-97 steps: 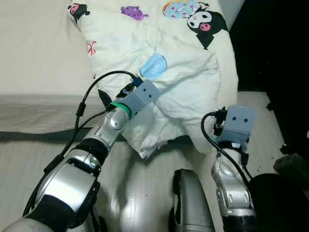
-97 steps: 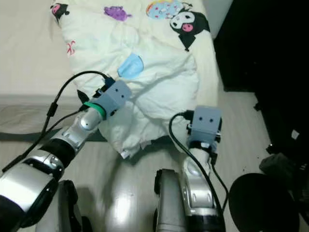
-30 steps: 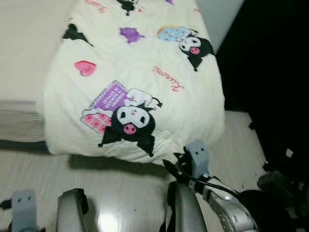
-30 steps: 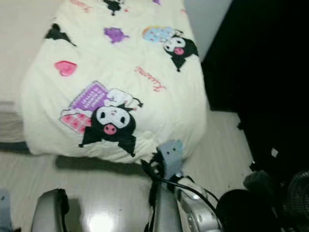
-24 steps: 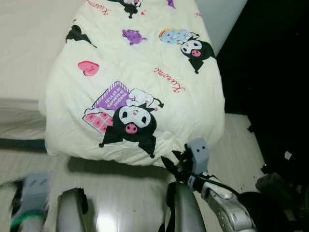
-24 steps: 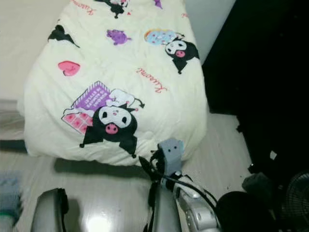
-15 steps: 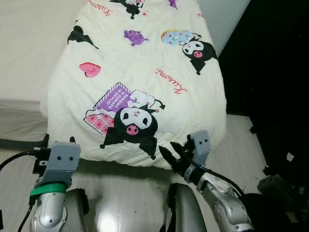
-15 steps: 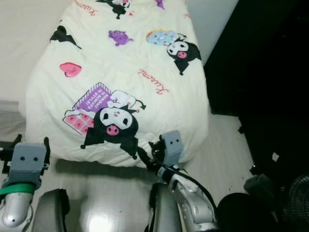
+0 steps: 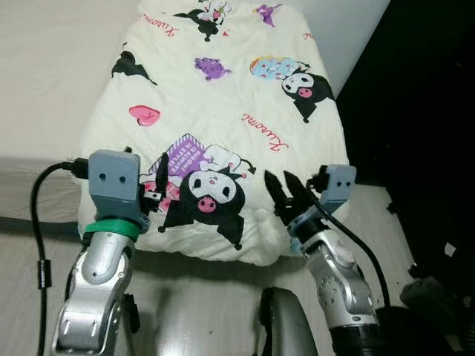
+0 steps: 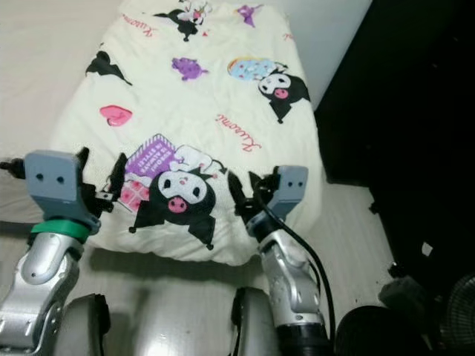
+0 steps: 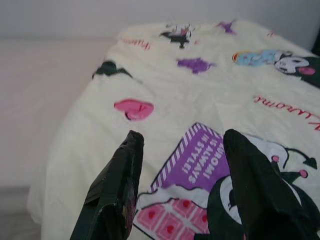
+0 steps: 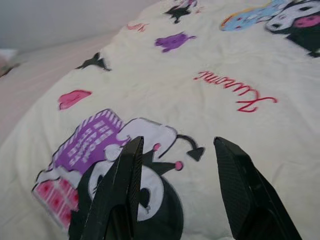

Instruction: Clean up the room

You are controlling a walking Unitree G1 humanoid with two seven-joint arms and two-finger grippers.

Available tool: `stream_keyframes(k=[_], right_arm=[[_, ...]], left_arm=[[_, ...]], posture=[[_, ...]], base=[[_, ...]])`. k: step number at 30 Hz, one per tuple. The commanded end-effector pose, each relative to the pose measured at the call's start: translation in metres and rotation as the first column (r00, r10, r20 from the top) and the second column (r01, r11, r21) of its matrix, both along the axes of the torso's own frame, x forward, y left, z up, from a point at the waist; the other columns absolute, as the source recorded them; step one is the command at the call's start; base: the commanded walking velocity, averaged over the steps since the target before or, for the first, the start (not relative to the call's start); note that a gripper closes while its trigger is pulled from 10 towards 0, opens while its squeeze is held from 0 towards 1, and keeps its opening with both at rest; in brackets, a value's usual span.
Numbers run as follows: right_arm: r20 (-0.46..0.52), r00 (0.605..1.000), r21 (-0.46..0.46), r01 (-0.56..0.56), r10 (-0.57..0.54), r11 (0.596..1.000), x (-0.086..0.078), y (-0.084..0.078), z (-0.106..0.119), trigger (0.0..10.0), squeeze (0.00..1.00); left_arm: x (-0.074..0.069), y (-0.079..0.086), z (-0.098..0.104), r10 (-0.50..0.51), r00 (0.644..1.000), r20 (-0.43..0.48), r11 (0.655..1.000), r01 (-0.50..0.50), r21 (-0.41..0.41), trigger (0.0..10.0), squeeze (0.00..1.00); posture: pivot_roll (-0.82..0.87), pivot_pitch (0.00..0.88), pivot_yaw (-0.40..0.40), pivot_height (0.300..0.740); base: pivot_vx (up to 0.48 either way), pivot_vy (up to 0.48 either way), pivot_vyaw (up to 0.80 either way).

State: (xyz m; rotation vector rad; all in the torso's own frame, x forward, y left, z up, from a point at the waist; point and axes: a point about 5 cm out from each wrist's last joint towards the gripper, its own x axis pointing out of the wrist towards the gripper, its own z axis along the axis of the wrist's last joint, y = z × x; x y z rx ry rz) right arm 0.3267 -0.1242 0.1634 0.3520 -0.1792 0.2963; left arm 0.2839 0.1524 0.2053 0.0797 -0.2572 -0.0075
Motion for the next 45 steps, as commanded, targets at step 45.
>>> stream_keyframes(k=[45], right_arm=[[-0.034,0.993,-0.007,0.116,-0.116,0.993,0.006,-0.009,-0.018,10.0,0.0]], left_arm=[[0.021,0.008,-0.022,0.003,0.995,-0.102,0.997,0.004,0.071,10.0,0.0]], posture=[[0.05,0.064,-0.022,0.686]], base=[[0.0,0.0,0.0]])
